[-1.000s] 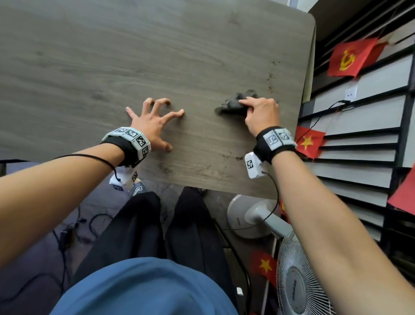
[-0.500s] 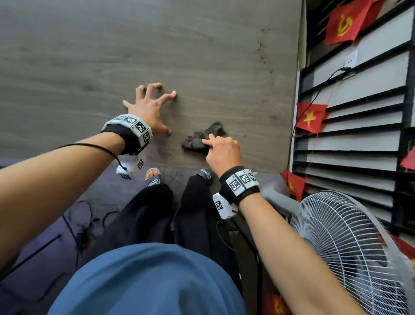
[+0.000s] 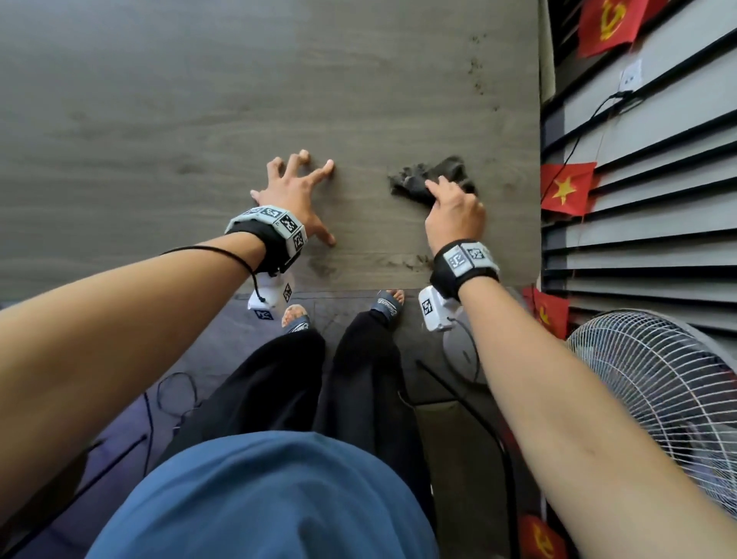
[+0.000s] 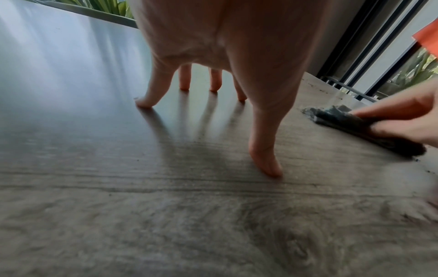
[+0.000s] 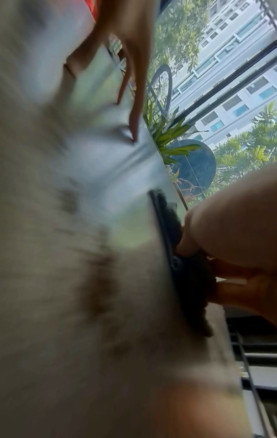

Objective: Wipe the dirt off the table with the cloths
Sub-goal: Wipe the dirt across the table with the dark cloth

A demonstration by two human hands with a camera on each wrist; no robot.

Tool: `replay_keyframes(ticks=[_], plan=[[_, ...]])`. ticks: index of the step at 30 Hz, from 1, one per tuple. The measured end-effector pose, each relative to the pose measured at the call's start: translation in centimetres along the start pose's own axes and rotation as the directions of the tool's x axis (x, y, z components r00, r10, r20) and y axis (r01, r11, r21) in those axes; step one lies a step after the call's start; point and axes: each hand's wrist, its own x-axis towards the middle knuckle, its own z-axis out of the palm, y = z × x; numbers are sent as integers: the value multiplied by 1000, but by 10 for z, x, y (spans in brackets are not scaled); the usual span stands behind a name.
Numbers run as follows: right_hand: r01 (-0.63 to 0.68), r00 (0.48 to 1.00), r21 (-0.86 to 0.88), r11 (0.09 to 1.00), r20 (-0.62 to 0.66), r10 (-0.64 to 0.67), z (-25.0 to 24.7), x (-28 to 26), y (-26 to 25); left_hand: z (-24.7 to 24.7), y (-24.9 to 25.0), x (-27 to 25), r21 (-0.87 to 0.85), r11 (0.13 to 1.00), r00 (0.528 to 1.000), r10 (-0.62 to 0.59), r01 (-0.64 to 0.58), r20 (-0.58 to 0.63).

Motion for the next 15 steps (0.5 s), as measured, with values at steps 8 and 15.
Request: replay_keyframes(ticks=[8, 15], plan=[[70, 993, 176, 982, 86, -86, -15, -47, -7, -1, 0, 0, -26, 1000, 998, 13, -11, 66], [-77, 997, 155, 985, 26, 74, -21, 14, 40, -2, -2, 4, -12, 999, 996, 33, -32, 86]])
